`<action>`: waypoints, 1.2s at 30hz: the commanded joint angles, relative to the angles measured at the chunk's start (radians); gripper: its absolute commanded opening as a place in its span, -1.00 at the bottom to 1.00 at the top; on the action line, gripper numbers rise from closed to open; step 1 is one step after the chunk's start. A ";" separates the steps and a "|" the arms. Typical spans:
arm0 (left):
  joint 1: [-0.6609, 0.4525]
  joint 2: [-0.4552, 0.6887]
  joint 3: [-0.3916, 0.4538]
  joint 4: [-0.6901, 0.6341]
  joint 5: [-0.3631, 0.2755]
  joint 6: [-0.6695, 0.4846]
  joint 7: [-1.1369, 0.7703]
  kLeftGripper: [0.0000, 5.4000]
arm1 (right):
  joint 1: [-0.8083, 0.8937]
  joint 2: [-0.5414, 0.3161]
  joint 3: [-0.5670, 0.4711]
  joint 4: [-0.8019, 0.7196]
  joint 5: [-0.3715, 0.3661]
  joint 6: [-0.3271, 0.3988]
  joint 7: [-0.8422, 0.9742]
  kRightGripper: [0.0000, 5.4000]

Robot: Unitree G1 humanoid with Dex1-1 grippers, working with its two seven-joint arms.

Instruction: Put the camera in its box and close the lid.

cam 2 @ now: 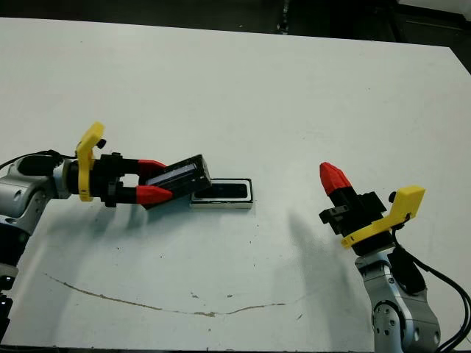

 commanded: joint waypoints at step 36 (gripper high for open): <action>-0.052 -0.127 -0.133 0.076 0.118 -0.128 -0.013 0.17 | 0.012 -0.015 -0.006 0.010 0.011 -0.006 0.014 -1.00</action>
